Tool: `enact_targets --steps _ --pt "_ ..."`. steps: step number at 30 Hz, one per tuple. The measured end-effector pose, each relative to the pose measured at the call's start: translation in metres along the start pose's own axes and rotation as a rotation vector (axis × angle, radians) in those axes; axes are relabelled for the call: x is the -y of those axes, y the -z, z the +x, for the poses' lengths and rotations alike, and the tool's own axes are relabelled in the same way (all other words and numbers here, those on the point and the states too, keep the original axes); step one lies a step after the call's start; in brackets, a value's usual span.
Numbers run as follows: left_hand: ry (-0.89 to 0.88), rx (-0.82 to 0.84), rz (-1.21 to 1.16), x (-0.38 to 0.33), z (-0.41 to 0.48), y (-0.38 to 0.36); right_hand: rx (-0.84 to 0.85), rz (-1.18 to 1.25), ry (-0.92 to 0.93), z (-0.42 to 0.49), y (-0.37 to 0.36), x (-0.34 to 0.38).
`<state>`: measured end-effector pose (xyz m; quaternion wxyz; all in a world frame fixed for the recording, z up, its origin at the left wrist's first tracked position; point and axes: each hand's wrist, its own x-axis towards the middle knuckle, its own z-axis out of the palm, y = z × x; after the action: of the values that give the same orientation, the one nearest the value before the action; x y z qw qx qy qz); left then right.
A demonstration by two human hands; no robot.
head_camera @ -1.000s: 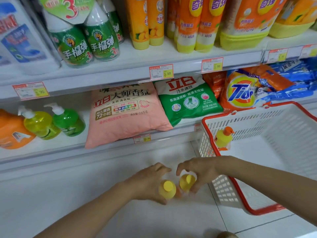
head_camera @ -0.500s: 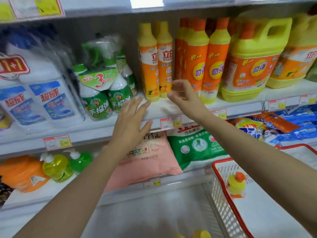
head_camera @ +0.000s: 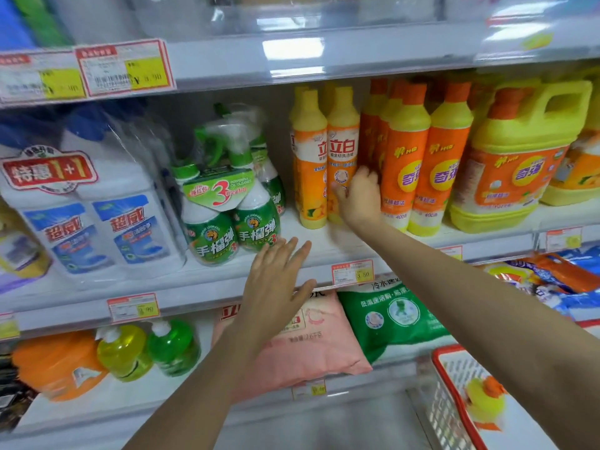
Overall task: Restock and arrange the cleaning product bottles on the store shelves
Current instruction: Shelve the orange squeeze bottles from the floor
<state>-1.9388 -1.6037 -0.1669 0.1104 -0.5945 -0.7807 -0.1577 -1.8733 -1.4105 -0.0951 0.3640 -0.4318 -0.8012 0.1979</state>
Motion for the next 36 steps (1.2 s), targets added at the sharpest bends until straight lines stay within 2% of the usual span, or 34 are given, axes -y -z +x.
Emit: enact_targets --steps 3,9,16,19,24,27,32,36 --pt "0.003 -0.005 -0.031 0.000 0.000 0.001 -0.029 -0.033 0.018 -0.009 0.002 0.003" --pt "0.075 0.015 -0.187 -0.005 0.000 0.013 -0.035 0.067 0.091 -0.034 0.024 0.001" --pt "0.153 -0.168 -0.425 -0.028 0.001 0.037 0.010 0.300 0.163 -0.066 0.066 -0.011" --pt "0.189 -0.184 -0.584 -0.044 0.002 0.046 0.044 0.423 0.178 -0.084 0.081 -0.015" --pt "0.226 -0.082 -0.978 -0.073 -0.003 0.047 0.108 0.572 0.168 -0.111 0.098 -0.016" --pt "0.281 -0.071 -1.155 -0.080 -0.010 0.049 0.234 0.574 0.138 -0.122 0.107 -0.019" --pt "0.360 0.098 -1.407 -0.096 -0.035 0.055 0.511 0.846 -0.042 -0.129 0.131 -0.033" --pt "0.494 0.298 -1.488 -0.110 -0.045 0.061 0.552 0.810 -0.246 -0.143 0.125 -0.048"
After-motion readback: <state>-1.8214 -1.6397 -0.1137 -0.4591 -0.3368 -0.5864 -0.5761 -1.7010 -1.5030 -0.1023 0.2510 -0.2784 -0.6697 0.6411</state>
